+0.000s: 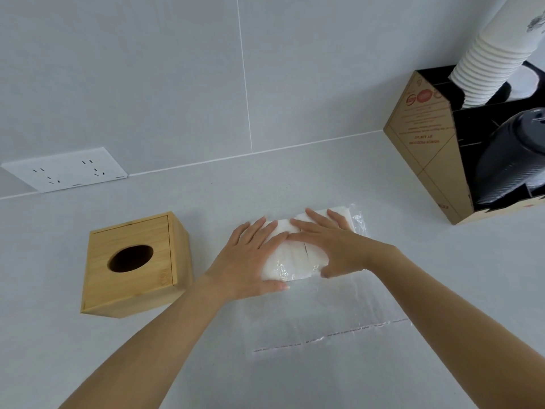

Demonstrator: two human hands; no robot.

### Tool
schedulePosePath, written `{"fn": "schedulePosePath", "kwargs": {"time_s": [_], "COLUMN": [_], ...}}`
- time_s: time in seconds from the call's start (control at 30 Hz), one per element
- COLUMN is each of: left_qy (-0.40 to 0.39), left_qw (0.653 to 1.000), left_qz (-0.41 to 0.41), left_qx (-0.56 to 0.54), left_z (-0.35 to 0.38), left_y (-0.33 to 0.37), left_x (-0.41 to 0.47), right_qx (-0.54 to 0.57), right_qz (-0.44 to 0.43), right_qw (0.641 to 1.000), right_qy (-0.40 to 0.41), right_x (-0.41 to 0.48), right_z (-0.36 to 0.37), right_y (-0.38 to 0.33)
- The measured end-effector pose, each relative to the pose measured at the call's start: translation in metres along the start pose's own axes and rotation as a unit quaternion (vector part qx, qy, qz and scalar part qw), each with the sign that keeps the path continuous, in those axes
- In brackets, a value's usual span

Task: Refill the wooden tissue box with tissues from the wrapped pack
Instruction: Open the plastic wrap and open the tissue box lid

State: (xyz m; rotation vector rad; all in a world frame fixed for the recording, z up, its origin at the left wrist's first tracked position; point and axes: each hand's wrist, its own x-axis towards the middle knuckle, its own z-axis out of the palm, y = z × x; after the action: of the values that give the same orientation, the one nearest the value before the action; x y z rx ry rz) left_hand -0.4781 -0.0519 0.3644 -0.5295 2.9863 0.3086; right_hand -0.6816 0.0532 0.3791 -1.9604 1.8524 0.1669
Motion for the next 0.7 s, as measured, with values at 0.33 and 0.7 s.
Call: {"fn": "schedulePosePath", "kwargs": {"time_s": [0.33,0.7], "left_qy": [-0.003,-0.016], "left_qw": [1.000,0.992], "left_qz": [-0.008,-0.054], "left_qx": [-0.019,-0.111], "left_z": [-0.001,0.003], "left_y": [-0.008,-0.009], "left_x": [-0.010,-0.019], "right_qx": [-0.029,0.036], "right_qz": [0.028,0.052], "right_qw": [0.997,0.997], "right_qy": [0.069,0.055], "right_x": [-0.033,-0.041], "right_z": [0.008,0.012], "right_y": [0.026,0.040]}}
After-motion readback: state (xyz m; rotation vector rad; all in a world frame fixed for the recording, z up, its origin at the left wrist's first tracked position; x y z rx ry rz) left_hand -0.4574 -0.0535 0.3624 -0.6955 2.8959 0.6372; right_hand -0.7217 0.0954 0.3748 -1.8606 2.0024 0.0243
